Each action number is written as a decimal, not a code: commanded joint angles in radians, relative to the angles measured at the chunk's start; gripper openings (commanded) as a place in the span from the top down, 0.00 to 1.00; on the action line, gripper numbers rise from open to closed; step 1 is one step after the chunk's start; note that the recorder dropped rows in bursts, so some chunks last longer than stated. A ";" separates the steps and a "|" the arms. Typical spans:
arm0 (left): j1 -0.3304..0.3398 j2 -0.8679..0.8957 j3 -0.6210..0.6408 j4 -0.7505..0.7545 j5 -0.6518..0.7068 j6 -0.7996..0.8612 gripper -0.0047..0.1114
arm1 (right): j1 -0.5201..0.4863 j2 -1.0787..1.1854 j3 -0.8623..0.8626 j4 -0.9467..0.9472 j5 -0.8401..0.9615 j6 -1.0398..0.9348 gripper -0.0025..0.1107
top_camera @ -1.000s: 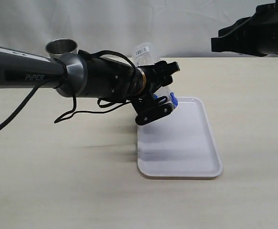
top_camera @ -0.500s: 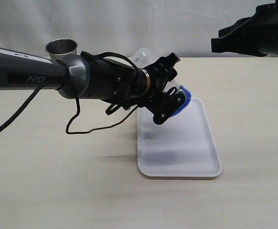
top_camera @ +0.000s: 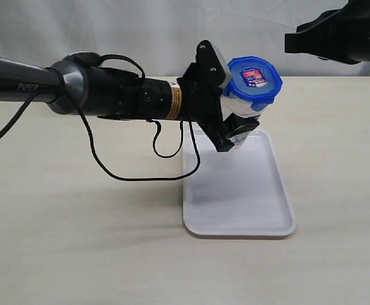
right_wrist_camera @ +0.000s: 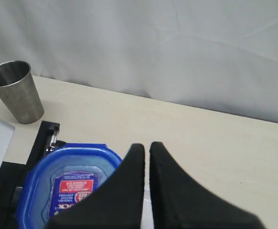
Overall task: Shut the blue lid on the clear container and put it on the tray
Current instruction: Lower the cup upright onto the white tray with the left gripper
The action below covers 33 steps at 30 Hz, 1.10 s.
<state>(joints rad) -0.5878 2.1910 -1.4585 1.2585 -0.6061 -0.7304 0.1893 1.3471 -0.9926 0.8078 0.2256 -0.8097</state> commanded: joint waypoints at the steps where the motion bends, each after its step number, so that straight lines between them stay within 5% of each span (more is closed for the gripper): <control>1: 0.034 0.038 -0.010 0.002 -0.195 -0.180 0.96 | -0.005 -0.009 -0.007 -0.011 0.011 0.013 0.94; 19: 0.034 0.139 -0.010 0.084 -0.132 -0.216 0.93 | -0.005 -0.009 -0.007 -0.011 0.085 0.013 0.94; 22: 0.034 0.139 -0.010 0.084 -0.132 -0.206 0.74 | -0.005 -0.009 -0.007 -0.011 0.093 0.013 0.94; 26: 0.035 0.139 -0.010 0.082 -0.124 -0.178 0.21 | -0.005 -0.009 -0.007 -0.011 0.097 0.013 0.94; 28: 0.036 0.135 -0.010 0.091 -0.100 -0.180 0.06 | -0.005 -0.009 -0.007 -0.011 0.097 0.013 0.94; 33: 0.049 0.126 -0.010 0.098 -0.121 -0.187 0.06 | -0.005 -0.009 -0.007 -0.011 0.101 0.013 0.94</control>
<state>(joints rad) -0.5490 2.3258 -1.4698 1.3557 -0.7118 -0.9136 0.1893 1.3454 -0.9926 0.8071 0.3203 -0.8001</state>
